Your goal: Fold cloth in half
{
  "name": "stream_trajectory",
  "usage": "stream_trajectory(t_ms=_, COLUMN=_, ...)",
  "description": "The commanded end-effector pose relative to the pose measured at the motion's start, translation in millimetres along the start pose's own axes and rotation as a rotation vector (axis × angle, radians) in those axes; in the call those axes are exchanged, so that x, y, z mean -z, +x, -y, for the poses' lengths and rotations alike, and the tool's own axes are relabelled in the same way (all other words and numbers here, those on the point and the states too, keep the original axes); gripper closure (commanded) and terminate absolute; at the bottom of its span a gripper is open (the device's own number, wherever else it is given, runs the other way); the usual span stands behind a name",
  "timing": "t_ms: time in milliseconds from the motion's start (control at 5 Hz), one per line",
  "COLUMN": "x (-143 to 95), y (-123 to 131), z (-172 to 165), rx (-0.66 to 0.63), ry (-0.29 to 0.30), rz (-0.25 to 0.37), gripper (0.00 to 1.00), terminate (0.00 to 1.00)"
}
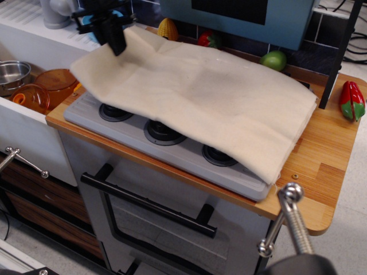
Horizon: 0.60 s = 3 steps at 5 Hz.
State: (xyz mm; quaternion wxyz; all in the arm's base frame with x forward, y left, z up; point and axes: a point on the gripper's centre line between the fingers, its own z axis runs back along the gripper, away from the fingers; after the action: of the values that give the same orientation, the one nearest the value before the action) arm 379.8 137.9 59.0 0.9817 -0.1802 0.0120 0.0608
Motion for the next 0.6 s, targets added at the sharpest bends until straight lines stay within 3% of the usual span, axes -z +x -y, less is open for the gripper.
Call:
stream_trajectory(t_ms=0, x=-57.8, y=-7.5, z=99.2, rx=0.111, ry=-0.04, rz=0.118, gripper=1.0, terminate=0.0)
stream_trajectory(t_ms=200, x=-51.3, y=-21.2, z=139.7, rx=0.139, ry=-0.079, rz=0.073, gripper=1.0, terminate=0.0)
stream_trajectory(t_ms=400, x=-36.1, y=-36.0, z=179.0, rx=0.174, ry=-0.092, rz=0.078, gripper=1.0, terminate=0.0)
